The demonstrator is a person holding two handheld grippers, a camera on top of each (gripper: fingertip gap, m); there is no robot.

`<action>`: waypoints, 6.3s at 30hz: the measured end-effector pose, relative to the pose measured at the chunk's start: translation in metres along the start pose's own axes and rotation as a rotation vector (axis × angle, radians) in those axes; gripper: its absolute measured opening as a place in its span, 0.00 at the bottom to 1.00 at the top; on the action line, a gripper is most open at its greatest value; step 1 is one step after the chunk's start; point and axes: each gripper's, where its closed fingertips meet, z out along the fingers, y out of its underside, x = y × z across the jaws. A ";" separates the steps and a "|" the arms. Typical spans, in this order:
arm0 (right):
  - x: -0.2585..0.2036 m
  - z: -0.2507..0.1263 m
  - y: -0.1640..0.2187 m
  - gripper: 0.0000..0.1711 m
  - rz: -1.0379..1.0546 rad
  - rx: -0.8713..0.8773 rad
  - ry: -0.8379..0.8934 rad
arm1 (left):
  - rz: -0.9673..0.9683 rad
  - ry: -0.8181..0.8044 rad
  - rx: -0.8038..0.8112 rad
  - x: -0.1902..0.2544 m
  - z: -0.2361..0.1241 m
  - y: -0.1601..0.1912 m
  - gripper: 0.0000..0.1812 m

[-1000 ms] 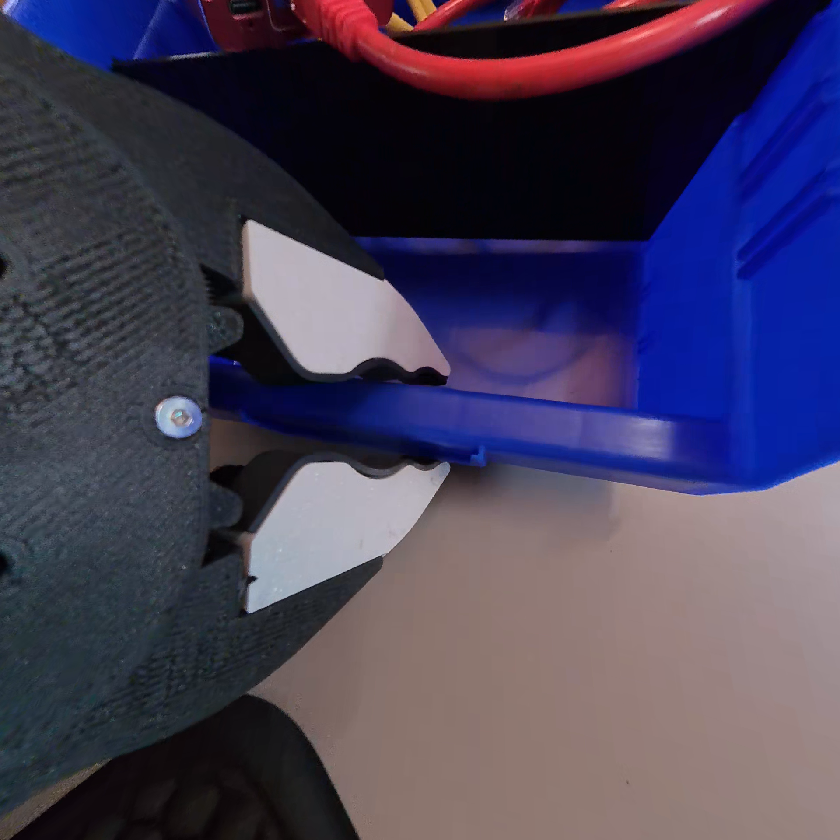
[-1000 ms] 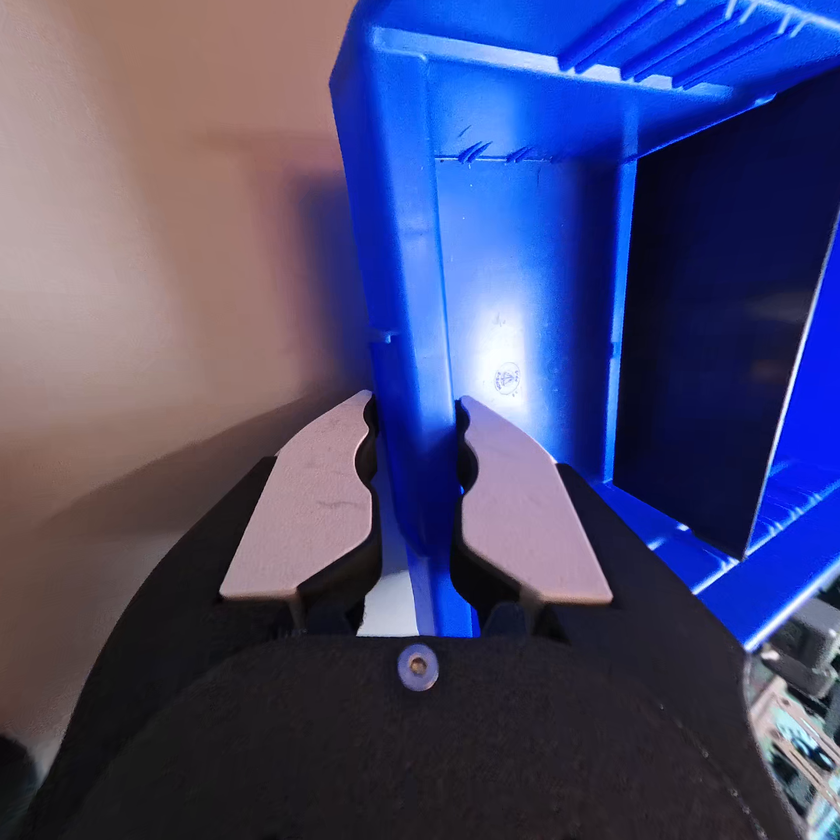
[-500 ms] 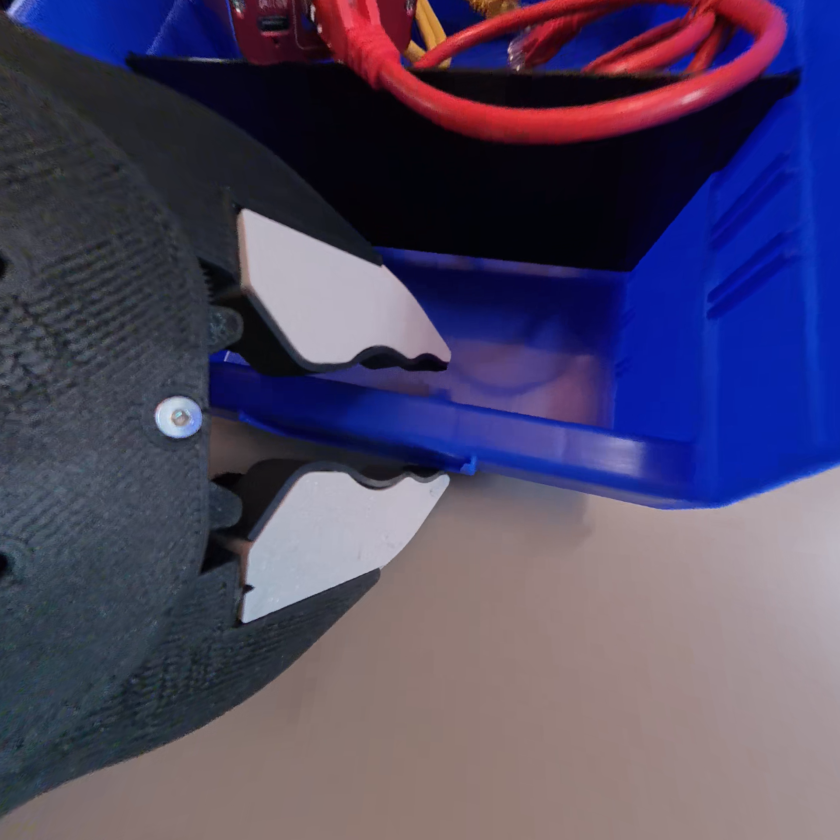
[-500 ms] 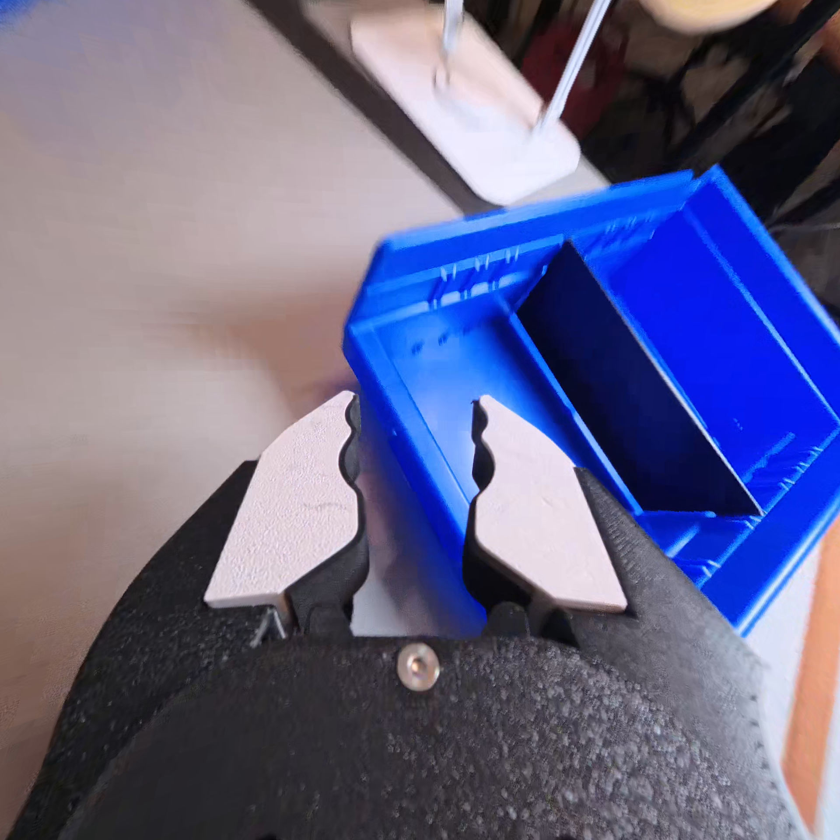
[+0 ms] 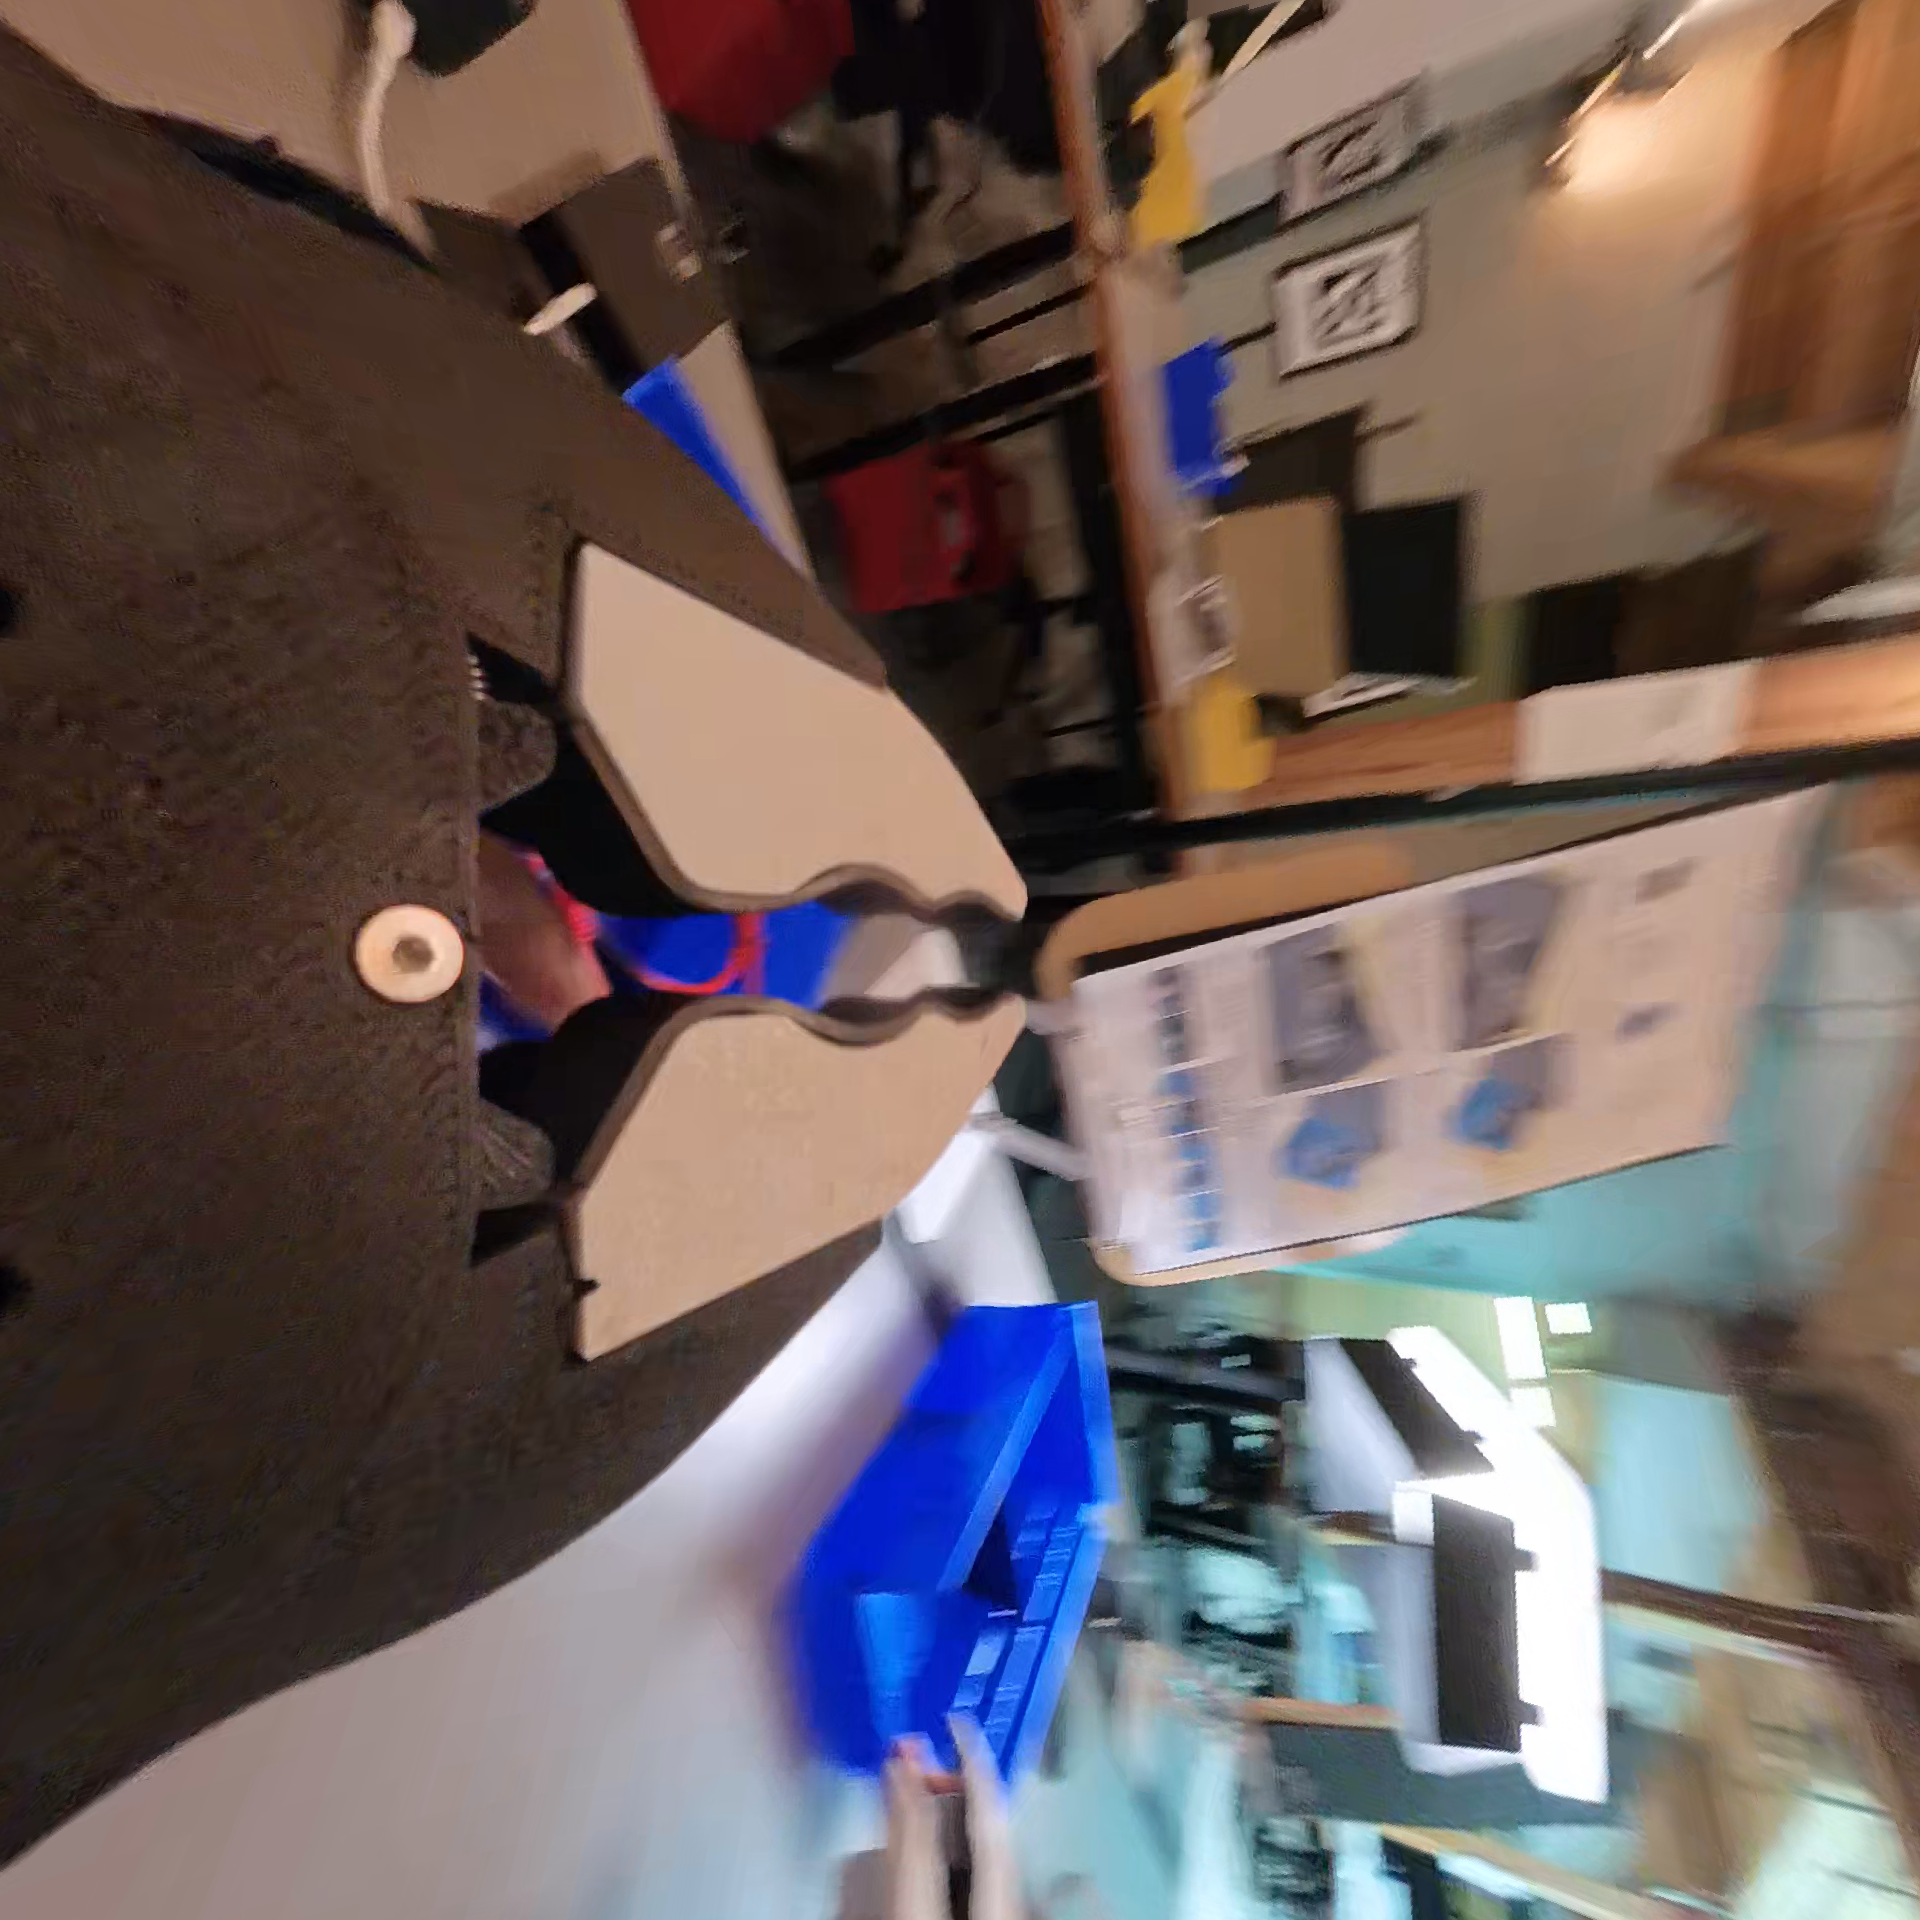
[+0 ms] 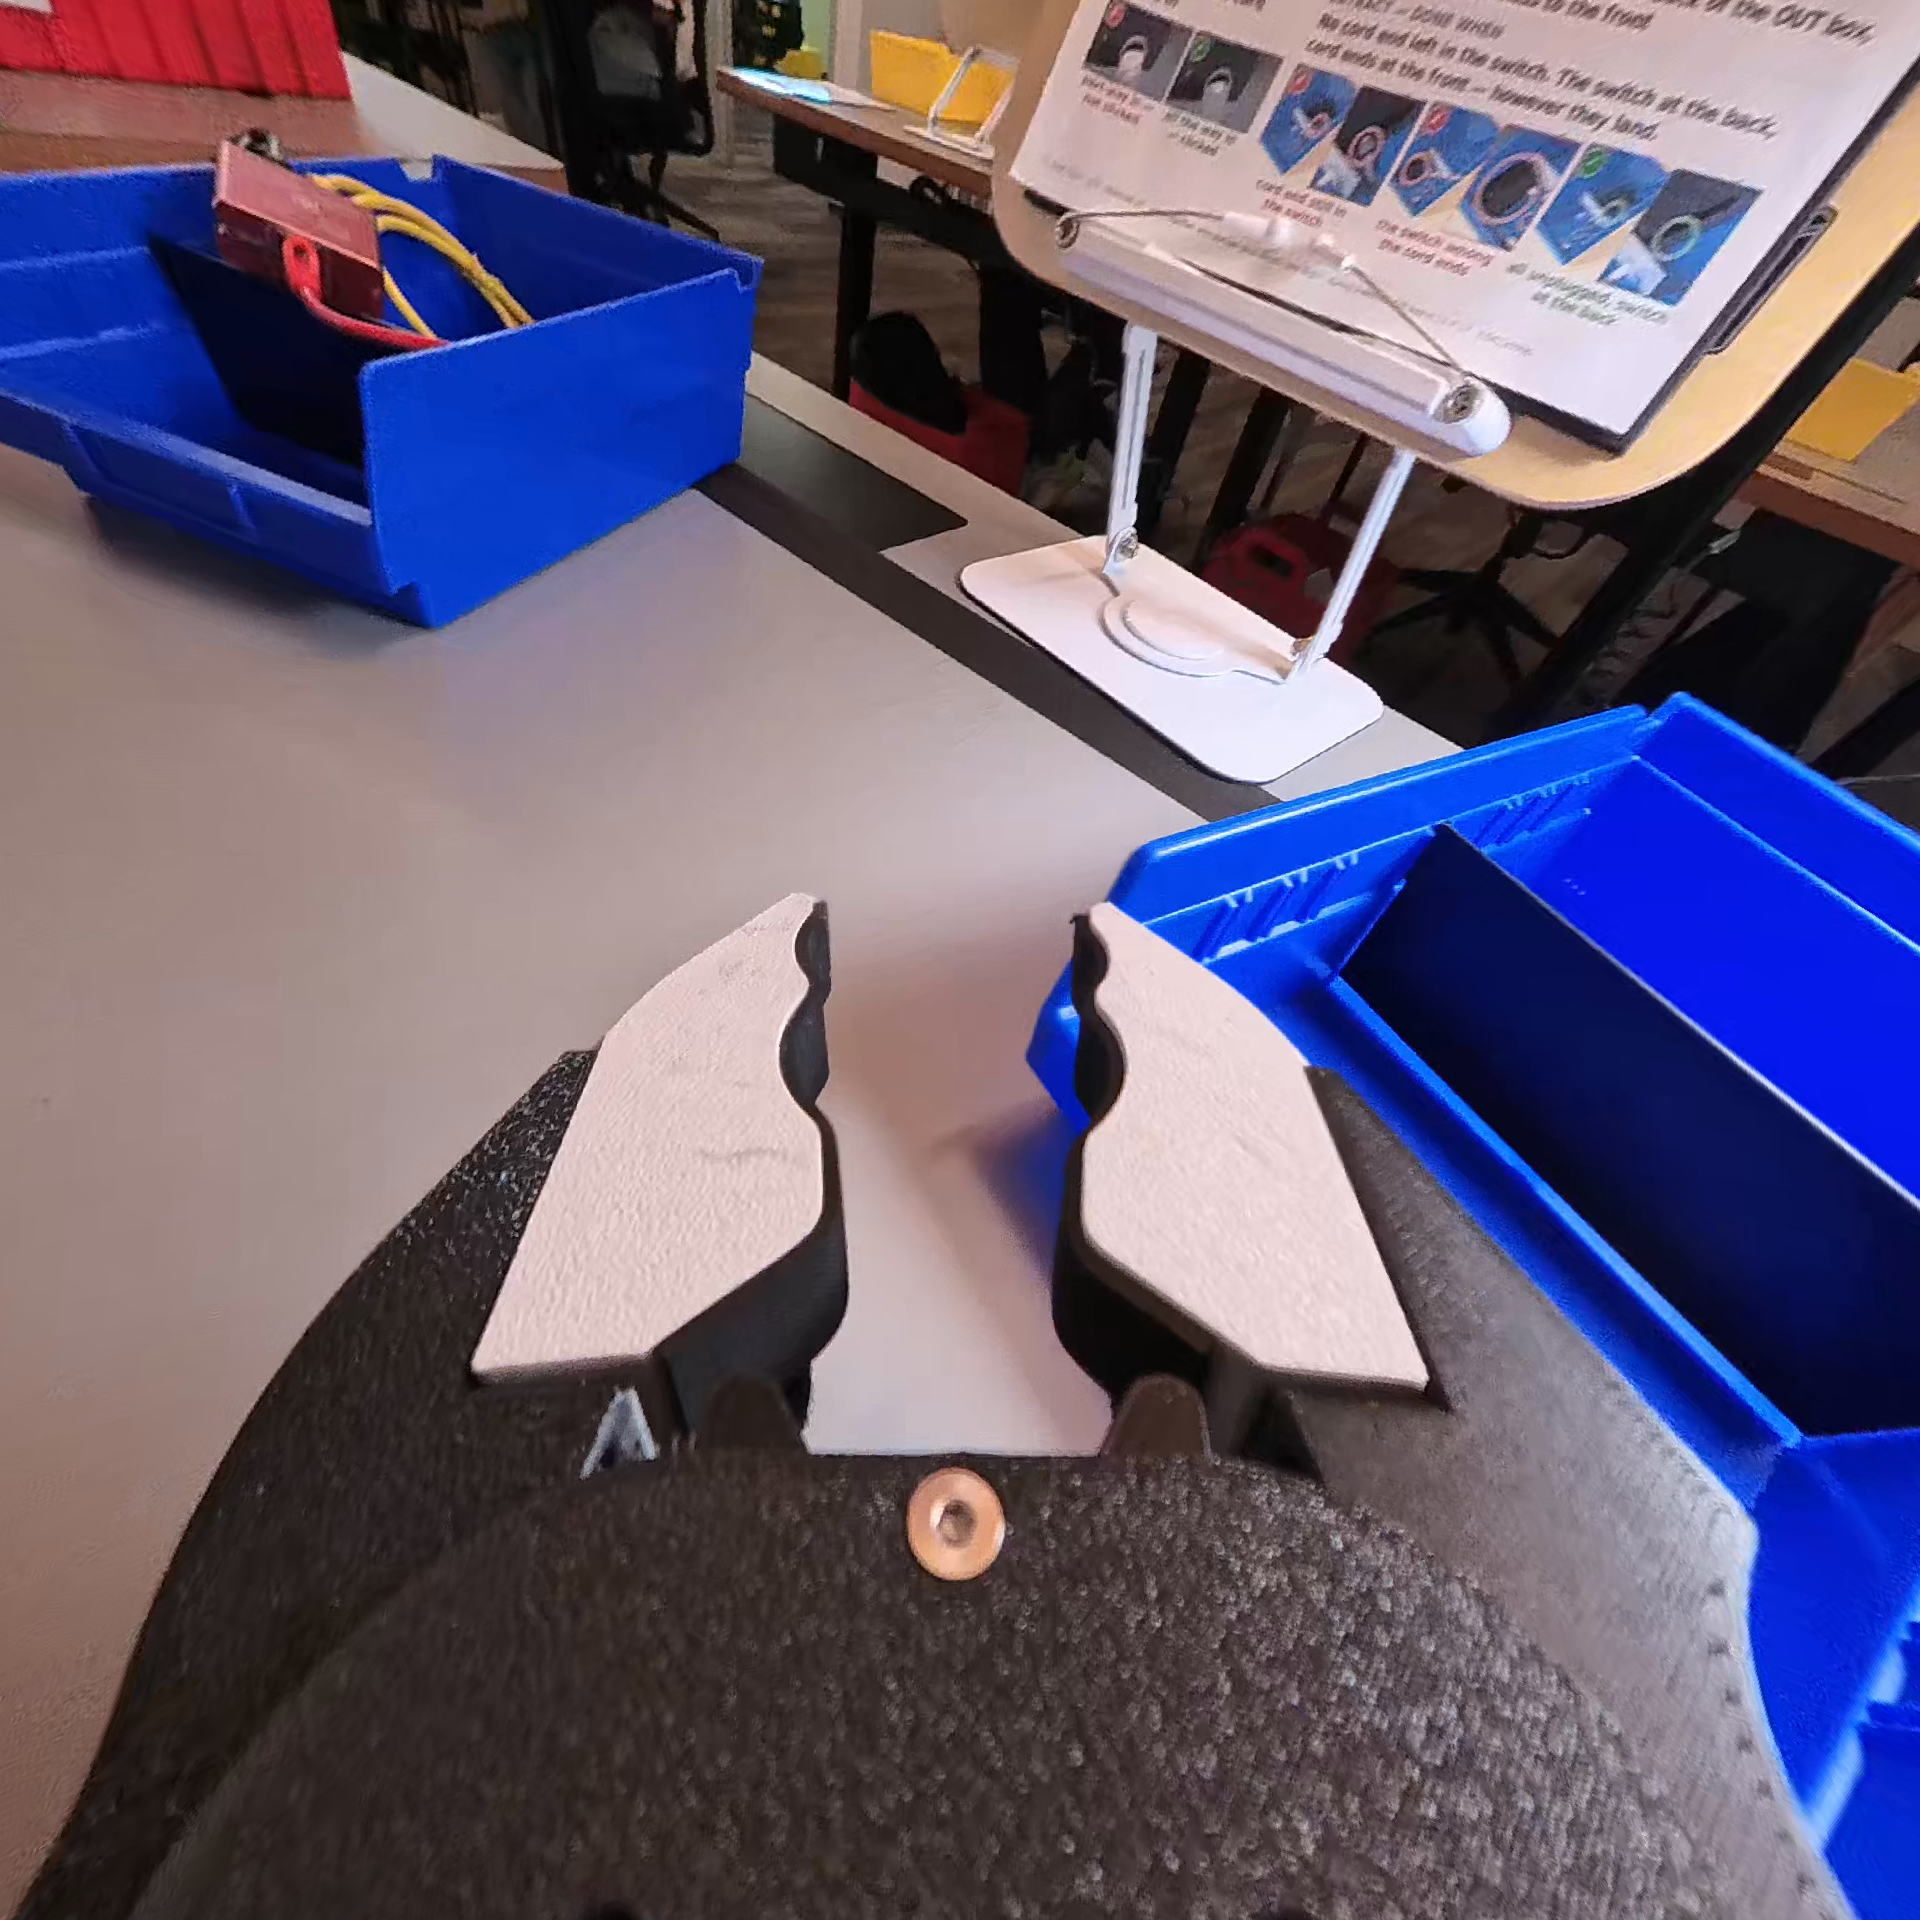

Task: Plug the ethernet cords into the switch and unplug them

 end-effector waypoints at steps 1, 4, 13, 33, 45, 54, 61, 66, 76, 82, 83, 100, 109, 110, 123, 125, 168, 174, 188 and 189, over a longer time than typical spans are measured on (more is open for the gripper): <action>-0.002 0.001 0.002 0.26 -0.003 -0.004 -0.007 | -0.010 -0.011 0.073 -0.007 -0.005 -0.017 0.00; -0.004 0.003 0.006 0.25 -0.006 -0.012 -0.015 | -0.018 -0.046 0.140 -0.028 -0.011 -0.040 0.00; -0.009 0.005 0.012 0.22 -0.018 -0.016 -0.031 | -0.127 -0.127 0.237 -0.099 -0.002 -0.097 0.00; -0.018 0.012 0.031 0.20 -0.043 -0.064 -0.081 | 0.904 0.286 -1.277 -0.065 -0.004 0.159 0.29; -0.025 0.013 0.043 0.19 -0.105 -0.096 -0.084 | 1.204 0.414 -1.442 -0.086 0.008 0.197 0.31; -0.029 0.018 0.047 0.19 -0.089 -0.102 -0.112 | 1.365 0.278 -1.104 -0.087 0.025 0.199 0.20; -0.031 0.016 0.042 0.18 -0.092 -0.092 -0.102 | 1.408 0.157 -0.965 -0.093 0.037 0.185 0.15; -0.030 0.011 0.039 0.18 -0.086 -0.079 -0.092 | 1.339 0.099 -0.931 -0.093 0.041 0.161 0.14; -0.036 0.009 0.036 0.17 -0.095 -0.067 -0.106 | 1.249 -0.094 -0.765 -0.102 0.056 0.074 0.14; -0.034 0.006 0.030 0.17 -0.085 -0.045 -0.102 | 1.239 -0.200 -0.645 -0.100 0.070 0.007 0.14; -0.034 0.005 0.028 0.17 -0.080 -0.039 -0.102 | 1.231 -0.208 -0.619 -0.097 0.073 -0.004 0.14; -0.091 0.003 -0.177 0.20 0.093 0.375 -0.392 | 0.762 0.130 -0.001 0.136 0.124 -0.087 0.14; -0.096 -0.002 -0.202 0.38 0.300 0.606 -0.603 | 0.480 0.520 0.159 0.283 0.109 -0.037 0.14; -0.093 -0.010 -0.204 0.38 0.317 0.636 -0.633 | 0.460 0.556 0.164 0.294 0.108 -0.031 0.13; -0.074 0.009 -0.181 0.41 0.603 0.508 -0.647 | 0.541 0.478 0.086 0.315 0.128 0.023 0.14; -0.075 0.004 -0.181 0.41 0.603 0.530 -0.716 | 0.433 0.548 0.037 0.317 0.125 0.023 0.21; -0.079 -0.009 -0.164 0.36 0.357 0.265 -0.609 | 0.783 0.412 0.023 0.324 0.127 0.052 0.36; -0.084 -0.007 -0.151 0.18 0.366 0.186 -0.650 | 1.005 0.296 0.107 0.314 0.128 0.051 0.35; -0.108 -0.028 -0.141 0.15 0.036 0.191 -0.766 | 0.024 0.978 -0.301 0.349 0.094 0.063 0.25; -0.111 -0.028 -0.141 0.15 0.023 0.187 -0.774 | 0.056 0.955 -0.323 0.351 0.096 0.069 0.21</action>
